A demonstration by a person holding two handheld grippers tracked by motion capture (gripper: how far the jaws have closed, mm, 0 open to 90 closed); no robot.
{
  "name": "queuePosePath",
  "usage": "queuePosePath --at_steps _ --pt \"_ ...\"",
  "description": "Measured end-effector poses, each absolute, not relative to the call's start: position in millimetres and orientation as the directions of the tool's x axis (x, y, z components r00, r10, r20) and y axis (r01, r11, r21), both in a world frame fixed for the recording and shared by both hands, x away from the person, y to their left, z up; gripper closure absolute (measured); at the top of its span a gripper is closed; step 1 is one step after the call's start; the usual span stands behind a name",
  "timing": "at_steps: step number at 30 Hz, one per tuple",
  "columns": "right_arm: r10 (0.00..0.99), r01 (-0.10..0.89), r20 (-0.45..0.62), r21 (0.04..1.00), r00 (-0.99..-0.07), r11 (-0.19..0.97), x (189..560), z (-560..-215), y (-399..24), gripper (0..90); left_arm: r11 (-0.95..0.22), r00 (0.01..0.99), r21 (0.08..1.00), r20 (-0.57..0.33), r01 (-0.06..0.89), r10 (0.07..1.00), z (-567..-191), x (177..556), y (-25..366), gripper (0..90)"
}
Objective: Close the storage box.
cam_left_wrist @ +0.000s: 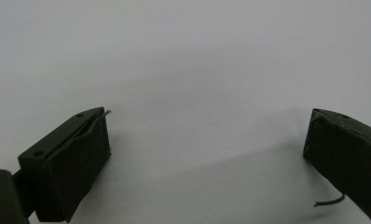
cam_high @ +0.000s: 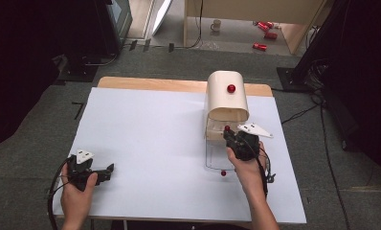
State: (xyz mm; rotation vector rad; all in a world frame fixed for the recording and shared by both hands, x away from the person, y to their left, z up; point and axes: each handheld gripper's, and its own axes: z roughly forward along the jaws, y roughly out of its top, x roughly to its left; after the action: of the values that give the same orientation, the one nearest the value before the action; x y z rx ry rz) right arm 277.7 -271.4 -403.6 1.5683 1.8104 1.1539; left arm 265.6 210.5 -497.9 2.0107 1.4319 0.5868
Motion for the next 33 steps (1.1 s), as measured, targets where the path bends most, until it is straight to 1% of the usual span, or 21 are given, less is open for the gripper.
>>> queuePosePath --at_steps 6,8,10,16,18,19,23,25,29,33 --pt "0.956 0.559 0.177 0.829 -0.235 -0.016 283 -405 -272 79.4 -0.242 0.322 0.689 0.014 0.684 0.947 -498 266 210 0.3" --pt "0.954 0.566 0.185 0.824 -0.237 -0.019 283 -405 -271 74.3 -0.242 0.322 0.689 0.014 0.683 0.947 -498 266 210 0.3" --pt "0.946 0.566 0.202 0.824 -0.255 -0.023 281 -405 -271 63.2 -0.242 0.322 0.689 0.013 0.684 0.947 -498 266 210 0.3" --pt "0.944 0.581 0.206 0.814 -0.258 -0.019 269 -407 -271 23.8 -0.241 0.321 0.689 0.013 0.683 0.947 -498 265 210 0.3" --pt "0.941 0.589 0.208 0.808 -0.268 -0.011 264 -408 -273 13.9 -0.242 0.322 0.689 0.014 0.683 0.947 -498 265 210 0.3" --pt "0.941 0.591 0.206 0.806 -0.268 -0.008 262 -409 -273 11.3 -0.243 0.322 0.688 0.014 0.684 0.947 -498 266 210 0.3" --pt "0.937 0.594 0.21 0.804 -0.279 -0.003 250 -412 -274 2.1 -0.242 0.322 0.689 0.013 0.684 0.947 -498 266 210 0.3" --pt "0.938 0.591 0.203 0.807 -0.28 0.002 242 -413 -274 0.0 -0.243 0.322 0.688 0.014 0.684 0.947 -498 266 210 0.3" --pt "0.945 0.585 0.2 0.811 -0.257 -0.013 227 -416 -276 0.0 -0.243 0.322 0.689 0.014 0.683 0.947 -498 266 210 0.3" --pt "0.947 0.579 0.191 0.815 -0.258 -0.007 212 -420 -275 0.0 -0.243 0.322 0.689 0.014 0.683 0.947 -498 265 210 0.3"
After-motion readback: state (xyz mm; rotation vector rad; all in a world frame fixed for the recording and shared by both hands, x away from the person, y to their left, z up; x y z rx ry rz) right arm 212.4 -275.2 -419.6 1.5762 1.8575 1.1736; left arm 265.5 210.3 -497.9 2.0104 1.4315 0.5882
